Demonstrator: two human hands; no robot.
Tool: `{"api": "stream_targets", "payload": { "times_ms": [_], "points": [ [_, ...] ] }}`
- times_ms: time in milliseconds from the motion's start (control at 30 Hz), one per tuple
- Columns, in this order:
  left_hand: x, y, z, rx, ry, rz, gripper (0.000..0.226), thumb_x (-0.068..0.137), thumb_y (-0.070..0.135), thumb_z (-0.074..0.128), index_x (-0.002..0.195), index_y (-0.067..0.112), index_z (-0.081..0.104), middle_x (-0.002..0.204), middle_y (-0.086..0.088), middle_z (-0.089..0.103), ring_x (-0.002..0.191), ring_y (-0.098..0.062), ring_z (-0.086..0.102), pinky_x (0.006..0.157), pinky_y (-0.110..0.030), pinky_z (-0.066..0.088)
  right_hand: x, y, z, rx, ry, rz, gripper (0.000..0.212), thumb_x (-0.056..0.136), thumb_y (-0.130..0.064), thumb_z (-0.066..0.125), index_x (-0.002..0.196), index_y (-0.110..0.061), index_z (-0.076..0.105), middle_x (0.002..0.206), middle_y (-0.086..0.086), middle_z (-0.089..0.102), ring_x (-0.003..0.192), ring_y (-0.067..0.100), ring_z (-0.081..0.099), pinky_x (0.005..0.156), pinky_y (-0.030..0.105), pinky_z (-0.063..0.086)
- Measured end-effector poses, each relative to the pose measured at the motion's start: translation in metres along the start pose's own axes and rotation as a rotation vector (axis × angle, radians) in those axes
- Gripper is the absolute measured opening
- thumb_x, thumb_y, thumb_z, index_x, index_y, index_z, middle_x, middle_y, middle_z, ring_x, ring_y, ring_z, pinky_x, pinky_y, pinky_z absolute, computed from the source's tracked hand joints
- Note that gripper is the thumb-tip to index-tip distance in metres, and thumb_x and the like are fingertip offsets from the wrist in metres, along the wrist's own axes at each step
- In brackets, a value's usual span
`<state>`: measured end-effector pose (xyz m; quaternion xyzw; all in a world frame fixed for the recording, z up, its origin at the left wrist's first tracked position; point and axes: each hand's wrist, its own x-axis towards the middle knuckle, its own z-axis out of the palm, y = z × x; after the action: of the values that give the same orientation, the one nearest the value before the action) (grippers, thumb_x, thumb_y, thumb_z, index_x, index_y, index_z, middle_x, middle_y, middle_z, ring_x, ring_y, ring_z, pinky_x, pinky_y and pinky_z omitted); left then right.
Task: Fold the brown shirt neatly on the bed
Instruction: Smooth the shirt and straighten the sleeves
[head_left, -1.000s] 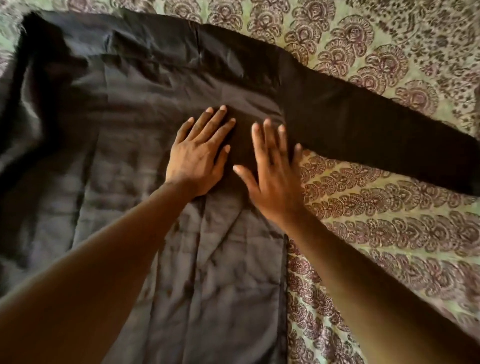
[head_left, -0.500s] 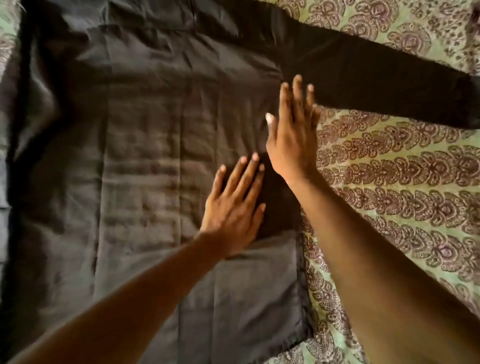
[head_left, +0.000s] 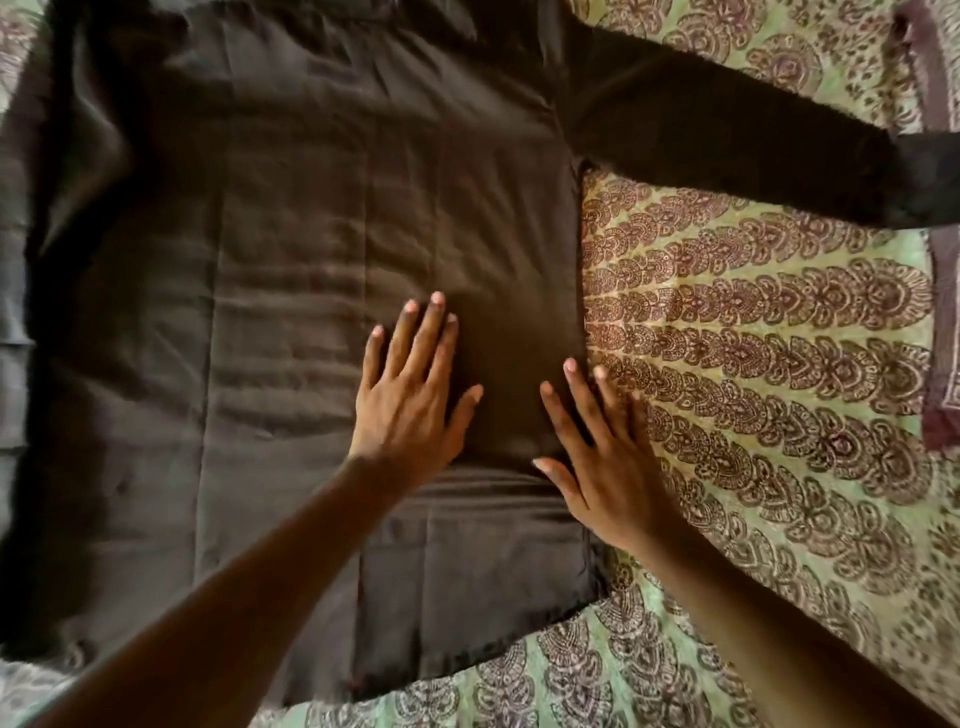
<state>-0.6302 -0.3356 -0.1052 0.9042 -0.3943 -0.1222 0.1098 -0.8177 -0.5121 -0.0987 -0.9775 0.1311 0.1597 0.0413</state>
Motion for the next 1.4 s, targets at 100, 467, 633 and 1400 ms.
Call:
{"api": "stream_targets", "payload": {
  "times_ms": [100, 467, 633, 1400],
  "points": [
    [-0.041, 0.005, 0.012, 0.101, -0.077, 0.1, 0.087, 0.098, 0.064, 0.039, 0.164, 0.012, 0.016, 0.173, -0.006, 0.003, 0.16, -0.028, 0.005, 0.125, -0.057, 0.017, -0.003, -0.002, -0.006, -0.027, 0.068, 0.038, 0.075, 0.104, -0.066, 0.027, 0.166, -0.026, 0.01, 0.174, 0.008, -0.003, 0.16, 0.035, -0.002, 0.125, 0.064, 0.014],
    [-0.187, 0.042, 0.032, -0.1, 0.017, 0.135, 0.06, 0.1, 0.035, 0.053, 0.152, 0.005, 0.046, 0.166, -0.01, 0.032, 0.155, -0.029, 0.027, 0.121, -0.058, 0.028, 0.024, -0.057, 0.011, 0.058, 0.16, -0.063, 0.065, 0.107, -0.057, 0.032, 0.164, -0.031, 0.018, 0.174, 0.004, 0.006, 0.161, 0.031, 0.004, 0.123, 0.06, 0.017],
    [-0.127, 0.009, 0.018, 0.033, 0.064, -0.005, 0.068, 0.102, 0.048, 0.045, 0.159, 0.012, 0.034, 0.171, -0.009, 0.018, 0.159, -0.027, 0.016, 0.125, -0.053, 0.022, -0.096, -0.057, 0.035, 0.057, 0.038, -0.072, 0.067, 0.106, -0.059, 0.033, 0.165, -0.032, 0.013, 0.174, 0.003, -0.002, 0.161, 0.03, -0.002, 0.123, 0.062, 0.017],
    [-0.192, -0.106, -0.004, 0.165, 0.162, -0.16, 0.068, 0.102, 0.055, 0.035, 0.162, 0.024, 0.027, 0.173, -0.004, 0.01, 0.16, -0.026, 0.01, 0.124, -0.052, 0.022, -0.063, -0.102, 0.007, 0.278, 0.266, -0.177, 0.057, 0.108, -0.039, 0.043, 0.162, -0.028, 0.031, 0.174, 0.006, 0.011, 0.161, 0.029, 0.007, 0.121, 0.064, 0.025]
  ]
}}
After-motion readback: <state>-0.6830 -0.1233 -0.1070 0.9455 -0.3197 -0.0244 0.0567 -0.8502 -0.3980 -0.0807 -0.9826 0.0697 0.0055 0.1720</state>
